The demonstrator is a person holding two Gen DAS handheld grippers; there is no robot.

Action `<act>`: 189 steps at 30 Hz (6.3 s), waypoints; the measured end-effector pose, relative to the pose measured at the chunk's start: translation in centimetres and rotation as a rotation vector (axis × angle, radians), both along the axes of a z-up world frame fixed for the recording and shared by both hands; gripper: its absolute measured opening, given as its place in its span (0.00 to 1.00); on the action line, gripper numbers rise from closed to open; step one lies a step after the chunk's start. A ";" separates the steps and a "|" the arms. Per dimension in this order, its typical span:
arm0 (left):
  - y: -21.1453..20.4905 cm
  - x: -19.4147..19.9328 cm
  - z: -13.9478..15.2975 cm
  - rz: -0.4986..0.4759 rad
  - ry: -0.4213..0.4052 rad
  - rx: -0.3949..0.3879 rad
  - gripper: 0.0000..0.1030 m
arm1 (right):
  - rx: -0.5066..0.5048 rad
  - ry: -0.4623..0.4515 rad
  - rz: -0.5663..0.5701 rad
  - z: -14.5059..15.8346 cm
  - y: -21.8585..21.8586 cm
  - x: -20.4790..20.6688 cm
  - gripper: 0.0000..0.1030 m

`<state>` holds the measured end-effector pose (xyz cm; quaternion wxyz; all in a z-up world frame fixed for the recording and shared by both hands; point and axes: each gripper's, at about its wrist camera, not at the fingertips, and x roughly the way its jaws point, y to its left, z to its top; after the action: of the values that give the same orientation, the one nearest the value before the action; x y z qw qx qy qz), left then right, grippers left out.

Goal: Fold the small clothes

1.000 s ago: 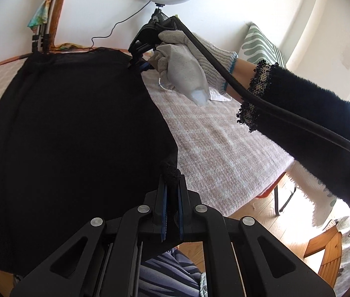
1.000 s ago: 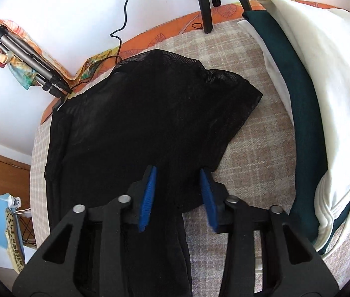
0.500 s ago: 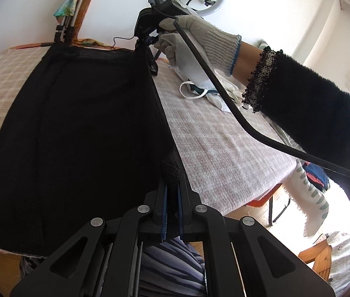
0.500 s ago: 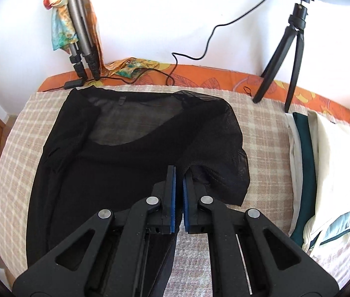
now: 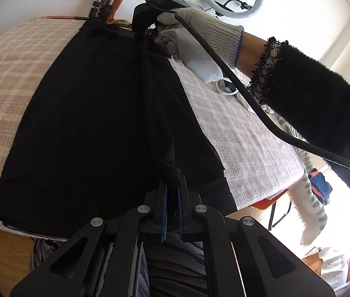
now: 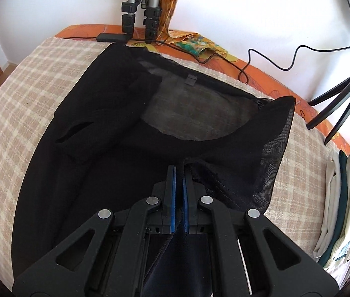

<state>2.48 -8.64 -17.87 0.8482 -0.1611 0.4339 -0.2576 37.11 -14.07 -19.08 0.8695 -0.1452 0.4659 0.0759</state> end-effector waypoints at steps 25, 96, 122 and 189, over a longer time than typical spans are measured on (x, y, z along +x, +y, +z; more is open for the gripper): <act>12.6 -1.2 3.1 0.280 -0.085 0.072 0.13 | 0.391 0.095 -0.165 1.0 -12.2 4.1 0.06; -5.6 1.3 -0.4 -0.425 -0.025 0.032 0.13 | 0.451 -0.031 -0.207 4.5 -17.6 8.1 0.06; 13.8 -0.2 -0.2 0.101 0.108 0.025 0.28 | 0.588 0.111 -0.033 -2.5 -16.4 -30.6 0.46; 11.9 11.5 2.7 0.084 -0.006 0.013 0.04 | 0.865 0.076 -0.115 -1.8 -17.4 -21.5 0.04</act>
<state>13.95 3.22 -15.16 0.8605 -0.1729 0.4260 -0.2193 15.61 -31.50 -20.84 0.8352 0.2615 0.4304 0.2209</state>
